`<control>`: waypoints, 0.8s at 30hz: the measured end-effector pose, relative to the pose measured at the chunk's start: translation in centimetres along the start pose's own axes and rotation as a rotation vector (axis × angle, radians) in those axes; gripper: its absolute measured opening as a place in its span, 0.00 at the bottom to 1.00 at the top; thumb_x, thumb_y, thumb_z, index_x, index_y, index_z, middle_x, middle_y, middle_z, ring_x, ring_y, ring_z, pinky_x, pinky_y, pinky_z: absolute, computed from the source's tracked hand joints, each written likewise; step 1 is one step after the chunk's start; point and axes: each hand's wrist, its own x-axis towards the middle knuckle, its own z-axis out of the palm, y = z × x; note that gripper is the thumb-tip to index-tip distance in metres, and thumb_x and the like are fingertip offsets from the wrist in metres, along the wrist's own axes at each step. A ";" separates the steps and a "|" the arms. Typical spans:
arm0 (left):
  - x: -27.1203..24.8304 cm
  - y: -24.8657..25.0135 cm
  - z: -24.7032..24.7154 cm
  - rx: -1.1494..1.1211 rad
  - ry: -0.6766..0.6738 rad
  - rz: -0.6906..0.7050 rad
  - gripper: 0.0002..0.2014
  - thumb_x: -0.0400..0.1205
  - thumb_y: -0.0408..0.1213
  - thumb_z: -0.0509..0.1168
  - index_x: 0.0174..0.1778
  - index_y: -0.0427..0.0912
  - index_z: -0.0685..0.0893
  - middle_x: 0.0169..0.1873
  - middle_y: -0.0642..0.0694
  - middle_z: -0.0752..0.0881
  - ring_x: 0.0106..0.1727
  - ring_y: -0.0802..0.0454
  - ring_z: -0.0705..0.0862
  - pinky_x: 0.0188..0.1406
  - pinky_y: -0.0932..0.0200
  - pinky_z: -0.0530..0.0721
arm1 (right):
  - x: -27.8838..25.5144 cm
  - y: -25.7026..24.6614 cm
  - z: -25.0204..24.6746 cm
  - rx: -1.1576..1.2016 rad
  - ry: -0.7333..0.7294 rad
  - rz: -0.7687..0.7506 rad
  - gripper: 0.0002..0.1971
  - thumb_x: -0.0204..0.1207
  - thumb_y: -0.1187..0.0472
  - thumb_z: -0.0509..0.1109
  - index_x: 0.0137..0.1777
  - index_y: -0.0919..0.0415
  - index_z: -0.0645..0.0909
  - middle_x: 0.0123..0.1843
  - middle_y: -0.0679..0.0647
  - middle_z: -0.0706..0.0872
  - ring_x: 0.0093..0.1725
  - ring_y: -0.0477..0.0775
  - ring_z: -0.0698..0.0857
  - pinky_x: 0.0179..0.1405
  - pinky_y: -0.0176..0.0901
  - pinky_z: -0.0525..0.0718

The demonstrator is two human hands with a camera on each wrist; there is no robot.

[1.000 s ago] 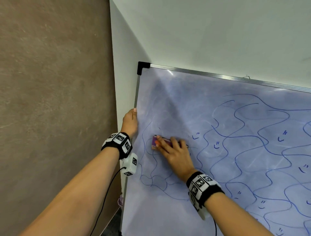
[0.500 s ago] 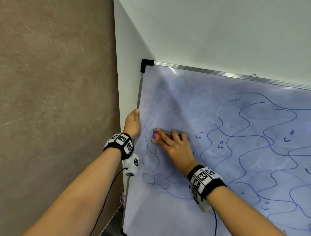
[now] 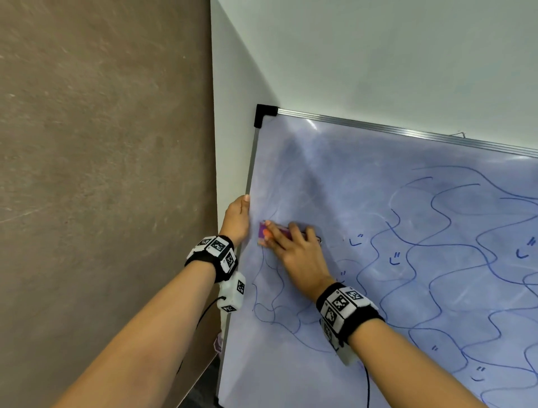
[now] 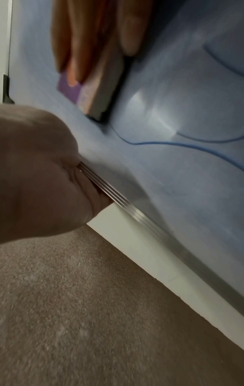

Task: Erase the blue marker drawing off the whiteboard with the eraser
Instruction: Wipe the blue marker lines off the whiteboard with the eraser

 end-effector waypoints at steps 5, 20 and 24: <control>-0.1 -0.4 0.3 -0.019 0.005 0.023 0.19 0.91 0.37 0.46 0.40 0.34 0.76 0.35 0.44 0.80 0.37 0.53 0.75 0.40 0.66 0.76 | 2.3 0.3 -0.7 0.029 0.051 0.172 0.28 0.62 0.68 0.72 0.65 0.57 0.82 0.75 0.56 0.76 0.58 0.69 0.76 0.51 0.61 0.76; 0.0 -1.1 0.1 0.022 -0.044 -0.005 0.21 0.91 0.39 0.47 0.45 0.27 0.79 0.41 0.37 0.83 0.42 0.48 0.79 0.49 0.52 0.78 | 2.4 0.3 -1.3 0.045 -0.021 0.208 0.32 0.60 0.67 0.78 0.68 0.53 0.81 0.77 0.54 0.74 0.60 0.68 0.72 0.52 0.61 0.74; 0.1 -1.2 -0.6 0.071 -0.093 0.005 0.21 0.91 0.39 0.47 0.44 0.28 0.78 0.41 0.35 0.82 0.43 0.47 0.78 0.50 0.51 0.77 | -0.3 -2.2 0.2 0.047 -0.137 0.007 0.32 0.55 0.63 0.78 0.65 0.51 0.84 0.76 0.54 0.75 0.60 0.67 0.69 0.52 0.61 0.66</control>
